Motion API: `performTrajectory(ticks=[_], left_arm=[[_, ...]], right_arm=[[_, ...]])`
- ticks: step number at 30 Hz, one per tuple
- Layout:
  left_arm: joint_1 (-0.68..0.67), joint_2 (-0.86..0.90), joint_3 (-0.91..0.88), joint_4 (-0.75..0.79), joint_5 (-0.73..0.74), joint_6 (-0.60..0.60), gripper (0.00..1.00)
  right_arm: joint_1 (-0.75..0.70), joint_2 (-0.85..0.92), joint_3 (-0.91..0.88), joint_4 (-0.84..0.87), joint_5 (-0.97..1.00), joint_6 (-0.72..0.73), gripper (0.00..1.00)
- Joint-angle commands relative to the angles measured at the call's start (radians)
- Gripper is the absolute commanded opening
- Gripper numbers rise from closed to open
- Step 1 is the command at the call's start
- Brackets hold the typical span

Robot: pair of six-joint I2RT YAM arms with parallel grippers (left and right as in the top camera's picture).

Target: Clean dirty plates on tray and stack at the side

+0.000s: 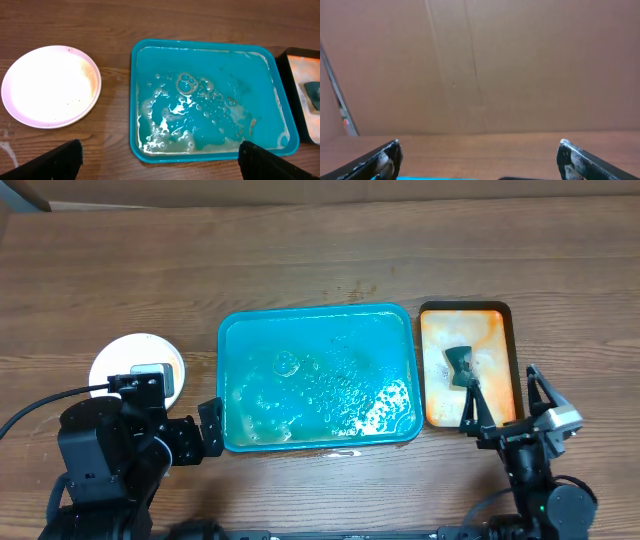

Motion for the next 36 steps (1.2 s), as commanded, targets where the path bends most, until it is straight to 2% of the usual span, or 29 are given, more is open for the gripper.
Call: performTrajectory(ticks=[1, 6, 36], left_arm=[[-0.008, -0.002, -0.001, 0.003, -0.010, -0.014, 1.00], [-0.008, -0.002, -0.001, 0.002, -0.010, -0.014, 1.00], [-0.008, -0.002, -0.001, 0.003, -0.010, -0.014, 1.00]], right_arm=[[0.004, -0.011, -0.084, 0.040, 0.026, -0.003, 1.00], [0.005, -0.011, -0.080, -0.182, 0.074, -0.003, 1.00], [0.019, -0.011, -0.080, -0.178, 0.074, -0.002, 1.00]])
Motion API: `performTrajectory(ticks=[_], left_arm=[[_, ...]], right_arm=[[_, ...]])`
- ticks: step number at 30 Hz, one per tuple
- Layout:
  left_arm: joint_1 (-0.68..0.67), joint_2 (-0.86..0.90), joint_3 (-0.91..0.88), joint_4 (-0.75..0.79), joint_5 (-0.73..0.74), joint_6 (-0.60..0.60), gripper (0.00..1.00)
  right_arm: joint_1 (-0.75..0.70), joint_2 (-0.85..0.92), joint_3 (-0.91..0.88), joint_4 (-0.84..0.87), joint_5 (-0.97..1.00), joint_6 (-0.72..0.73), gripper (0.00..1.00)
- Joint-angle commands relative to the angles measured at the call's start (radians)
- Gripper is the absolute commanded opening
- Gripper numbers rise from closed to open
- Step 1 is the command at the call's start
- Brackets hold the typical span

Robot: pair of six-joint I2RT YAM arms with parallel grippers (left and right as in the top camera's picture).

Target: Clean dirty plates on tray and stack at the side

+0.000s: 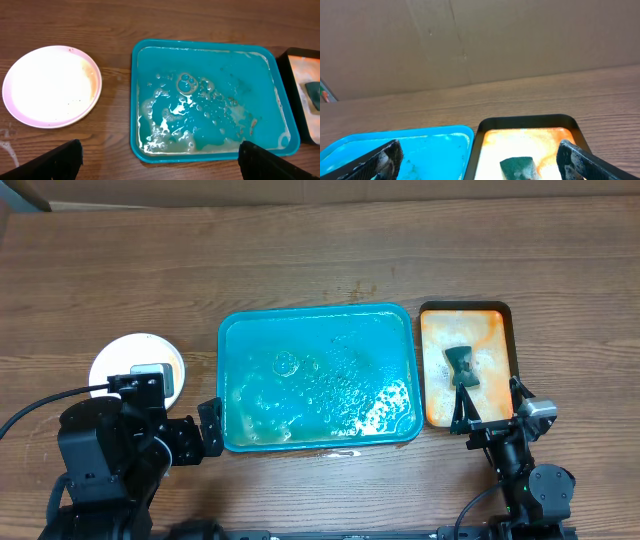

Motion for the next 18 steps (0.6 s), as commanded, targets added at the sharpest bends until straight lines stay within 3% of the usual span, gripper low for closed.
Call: performTrajectory(ticks=[1, 8, 13, 18], left_arm=[[-0.008, -0.002, -0.001, 0.003, -0.006, -0.014, 1.00], [-0.033, -0.018, -0.002, -0.014, -0.057, -0.003, 1.00], [-0.120, -0.108, -0.064, 0.002, -0.059, -0.008, 1.00], [-0.151, -0.292, -0.332, 0.219, -0.059, -0.008, 0.99]], right_arm=[[0.006, -0.011, -0.010, 0.005, 0.013, -0.002, 1.00], [0.006, -0.011, -0.010, 0.005, 0.013, -0.002, 1.00], [0.006, -0.011, -0.010, 0.005, 0.013, -0.003, 1.00], [0.006, -0.011, -0.010, 0.005, 0.013, -0.003, 1.00]])
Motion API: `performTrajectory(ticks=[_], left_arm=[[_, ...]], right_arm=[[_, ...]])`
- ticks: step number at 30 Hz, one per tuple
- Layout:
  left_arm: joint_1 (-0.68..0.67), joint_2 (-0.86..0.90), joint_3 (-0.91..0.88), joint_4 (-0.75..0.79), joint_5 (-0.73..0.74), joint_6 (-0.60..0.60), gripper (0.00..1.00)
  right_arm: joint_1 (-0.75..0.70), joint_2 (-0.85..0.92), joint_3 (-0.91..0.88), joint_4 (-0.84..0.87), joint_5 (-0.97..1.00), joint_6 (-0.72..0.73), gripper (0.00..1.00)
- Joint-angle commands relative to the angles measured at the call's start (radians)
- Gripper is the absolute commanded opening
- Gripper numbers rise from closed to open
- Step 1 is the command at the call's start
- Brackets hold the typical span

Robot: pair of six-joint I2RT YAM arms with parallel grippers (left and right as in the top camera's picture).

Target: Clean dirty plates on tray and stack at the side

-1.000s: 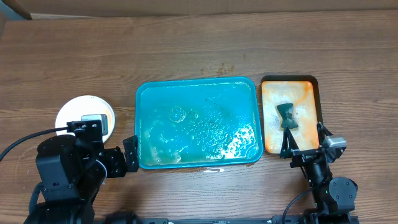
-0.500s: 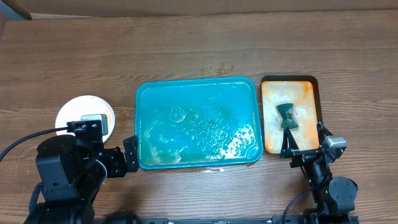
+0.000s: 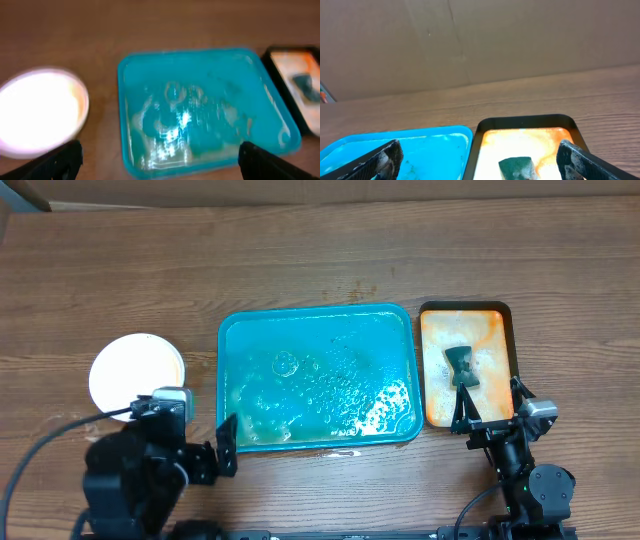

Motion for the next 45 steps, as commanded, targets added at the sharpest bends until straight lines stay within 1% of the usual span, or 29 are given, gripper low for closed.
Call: performTrajectory(ticks=[1, 7, 12, 15, 16, 18, 21, 23, 24, 27, 30, 45], left_arm=[[-0.008, -0.136, -0.215, 0.144, -0.013, -0.008, 1.00], [-0.008, -0.321, -0.479, 0.333, -0.013, -0.065, 1.00], [-0.008, -0.454, -0.649, 0.504, -0.012, -0.114, 1.00], [-0.008, -0.520, -0.740, 0.637, 0.001, -0.113, 1.00], [-0.008, -0.522, -0.787, 0.742, 0.005, -0.113, 1.00], [-0.009, -0.524, -0.833, 0.849, 0.004, -0.109, 1.00], [-0.008, -0.524, -0.901, 1.036, -0.022, -0.070, 1.00], [-0.008, -0.524, -0.941, 1.136, -0.040, -0.043, 1.00], [-0.008, -0.524, -0.955, 1.156, -0.043, -0.038, 1.00], [-0.008, -0.524, -0.953, 1.095, -0.053, -0.037, 1.00], [-0.008, -0.524, -0.953, 0.991, -0.051, -0.037, 1.00], [-0.008, -0.521, -0.953, 0.998, -0.059, -0.037, 1.00]], right_arm=[[0.005, -0.011, -0.010, 0.005, 0.007, -0.002, 1.00], [0.005, -0.011, -0.010, 0.005, 0.007, -0.002, 1.00], [0.005, -0.011, -0.010, 0.005, 0.007, -0.002, 1.00], [0.005, -0.011, -0.010, 0.005, 0.007, -0.002, 1.00], [0.005, -0.011, -0.010, 0.005, 0.007, -0.002, 1.00], [0.005, -0.011, -0.010, 0.005, 0.007, -0.002, 1.00], [0.005, -0.011, -0.010, 0.005, 0.007, -0.002, 1.00], [0.005, -0.011, -0.010, 0.005, 0.007, -0.002, 1.00], [0.005, -0.011, -0.010, 0.005, 0.007, -0.002, 1.00], [0.005, -0.011, -0.010, 0.005, 0.007, -0.002, 1.00], [0.005, -0.011, -0.010, 0.005, 0.007, -0.002, 1.00], [0.005, -0.011, -0.010, 0.005, 0.007, -0.002, 1.00]])
